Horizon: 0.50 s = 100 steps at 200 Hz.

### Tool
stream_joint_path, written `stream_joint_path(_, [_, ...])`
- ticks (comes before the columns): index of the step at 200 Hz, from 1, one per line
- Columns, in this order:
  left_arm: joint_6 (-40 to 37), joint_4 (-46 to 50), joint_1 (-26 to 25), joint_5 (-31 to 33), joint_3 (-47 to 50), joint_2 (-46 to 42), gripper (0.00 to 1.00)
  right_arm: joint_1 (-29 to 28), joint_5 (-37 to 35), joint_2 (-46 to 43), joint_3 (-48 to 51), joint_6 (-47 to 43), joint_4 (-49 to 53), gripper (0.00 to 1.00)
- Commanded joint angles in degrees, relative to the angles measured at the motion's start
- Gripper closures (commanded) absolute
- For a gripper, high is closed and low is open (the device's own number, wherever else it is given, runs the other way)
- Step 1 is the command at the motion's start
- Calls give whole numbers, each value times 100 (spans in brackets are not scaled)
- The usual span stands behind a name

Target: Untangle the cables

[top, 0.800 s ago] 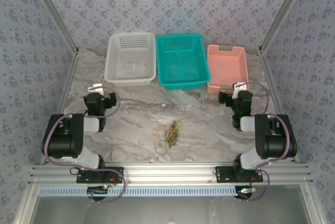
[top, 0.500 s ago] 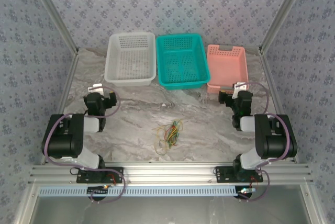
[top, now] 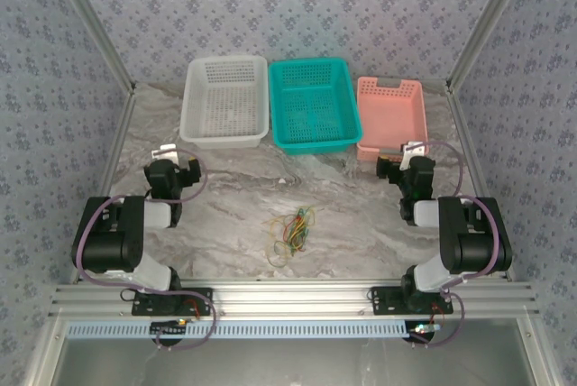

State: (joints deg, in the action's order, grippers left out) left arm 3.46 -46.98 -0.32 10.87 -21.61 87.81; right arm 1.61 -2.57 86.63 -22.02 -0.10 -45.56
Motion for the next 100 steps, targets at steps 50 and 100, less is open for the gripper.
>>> stream_joint_path(50, [-190, 1133, -420, 652, 784, -3121, 1, -147, -1168, -2891, 296, 100, 1555, 1])
stream_joint_path(100, [-271, 3928, -1260, 538, -847, -5256, 1, -532, -1122, -5373, -1957, 1486, 5296, 1])
